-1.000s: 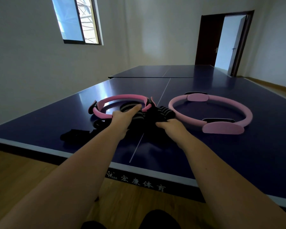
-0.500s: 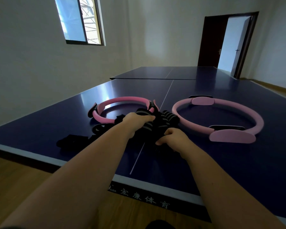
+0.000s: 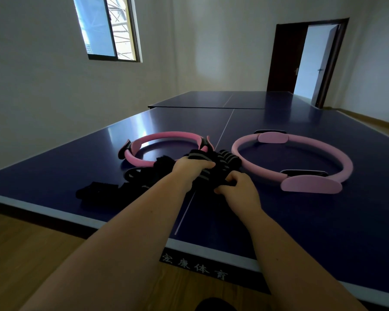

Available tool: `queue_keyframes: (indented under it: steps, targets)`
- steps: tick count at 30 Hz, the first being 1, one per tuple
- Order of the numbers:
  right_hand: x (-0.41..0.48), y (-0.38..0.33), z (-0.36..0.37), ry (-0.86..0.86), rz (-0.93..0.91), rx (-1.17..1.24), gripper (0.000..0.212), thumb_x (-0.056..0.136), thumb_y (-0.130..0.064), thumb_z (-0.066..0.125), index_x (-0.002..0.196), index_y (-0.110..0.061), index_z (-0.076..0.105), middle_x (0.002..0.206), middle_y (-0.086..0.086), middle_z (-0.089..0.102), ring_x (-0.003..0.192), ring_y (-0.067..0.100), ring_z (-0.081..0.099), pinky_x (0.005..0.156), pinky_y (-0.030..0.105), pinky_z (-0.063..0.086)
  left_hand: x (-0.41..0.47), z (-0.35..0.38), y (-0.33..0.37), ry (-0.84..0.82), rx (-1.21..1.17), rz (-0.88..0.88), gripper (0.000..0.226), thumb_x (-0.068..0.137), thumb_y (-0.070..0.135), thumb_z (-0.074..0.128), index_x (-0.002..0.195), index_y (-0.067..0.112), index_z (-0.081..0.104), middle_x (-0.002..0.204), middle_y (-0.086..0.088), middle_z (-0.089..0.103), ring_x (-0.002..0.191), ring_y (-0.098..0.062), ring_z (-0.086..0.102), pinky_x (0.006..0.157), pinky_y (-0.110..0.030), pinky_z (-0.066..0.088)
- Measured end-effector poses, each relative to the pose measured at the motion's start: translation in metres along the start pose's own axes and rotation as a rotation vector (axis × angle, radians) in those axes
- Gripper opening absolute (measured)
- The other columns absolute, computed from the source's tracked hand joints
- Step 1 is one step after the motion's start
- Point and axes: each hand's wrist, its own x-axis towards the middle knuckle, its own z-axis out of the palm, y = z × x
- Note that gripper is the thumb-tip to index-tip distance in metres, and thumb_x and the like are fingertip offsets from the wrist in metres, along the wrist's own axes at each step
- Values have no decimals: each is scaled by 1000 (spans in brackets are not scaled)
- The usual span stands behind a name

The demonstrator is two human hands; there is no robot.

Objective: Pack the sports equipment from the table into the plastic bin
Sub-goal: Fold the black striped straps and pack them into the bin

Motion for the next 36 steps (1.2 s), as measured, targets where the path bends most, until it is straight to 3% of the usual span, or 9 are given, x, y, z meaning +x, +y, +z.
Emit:
queue_keyframes:
  steps: [4, 9, 11, 14, 17, 21, 25, 29, 36]
  targets:
    - [-2, -1, 2, -24, -37, -13, 18, 70, -24, 75, 73, -16, 59, 94, -1, 58, 74, 17, 63, 65, 39, 55, -6, -8, 0, -5, -48, -14, 37, 73, 15, 86, 105, 6, 71, 93, -15, 75, 83, -30, 74, 77, -43, 62]
    - [-3, -5, -3, 53, 3, 121, 13, 74, -18, 75, 78, -13, 64, 86, 0, 67, 74, 20, 68, 67, 41, 58, -13, -11, -3, 57, -118, 107, 31, 76, 23, 84, 99, 6, 72, 88, -12, 76, 76, -27, 75, 67, -38, 63]
    - [1, -7, -8, 97, 103, 401, 11, 79, -10, 73, 89, -8, 67, 86, 3, 74, 83, 23, 72, 75, 40, 59, -16, -15, 2, 77, -146, 111, 32, 74, 28, 84, 95, 7, 72, 85, -11, 76, 74, -26, 75, 64, -35, 62]
    - [8, -7, -15, 77, 285, 1010, 23, 89, -8, 65, 113, -6, 66, 105, 9, 75, 101, 26, 70, 80, 37, 58, -21, -29, 8, 17, -257, 59, 37, 77, 30, 82, 104, 7, 72, 87, -10, 77, 71, -23, 74, 58, -30, 58]
    - [11, -6, -18, -43, 349, 1355, 31, 96, -18, 59, 126, -11, 62, 120, 11, 70, 113, 27, 65, 86, 37, 56, -31, -40, 10, -116, -399, 3, 26, 86, 28, 75, 105, 10, 70, 87, -4, 77, 79, -18, 73, 68, -34, 61]
    - [13, -6, -17, -180, 278, 1400, 43, 99, -30, 53, 139, -14, 54, 134, 15, 62, 126, 33, 57, 107, 52, 43, -37, -46, 0, -275, -430, -50, 22, 90, 28, 70, 104, 10, 72, 94, -5, 76, 86, -17, 70, 88, -33, 57]
    - [8, -13, -16, -254, 275, 1374, 46, 99, -30, 50, 141, -12, 52, 139, 15, 58, 131, 33, 53, 112, 51, 38, -43, -41, -7, -457, -460, -90, 19, 90, 25, 65, 100, 11, 73, 80, -2, 66, 65, -11, 60, 69, -20, 47]
    - [1, -20, -13, -287, 252, 1311, 45, 95, -25, 54, 138, -12, 56, 134, 14, 62, 130, 31, 54, 112, 49, 39, -47, -45, -6, -408, -436, -17, 41, 84, 30, 69, 119, 7, 67, 112, -11, 73, 98, -24, 70, 93, -40, 55]
    - [-17, -87, 51, -352, 100, 1070, 29, 97, -21, 59, 124, -10, 59, 118, 8, 70, 111, 24, 65, 96, 41, 53, -69, -130, -11, -184, -517, 35, 57, 74, 45, 73, 122, 15, 65, 116, -8, 73, 104, -24, 69, 90, -46, 56]
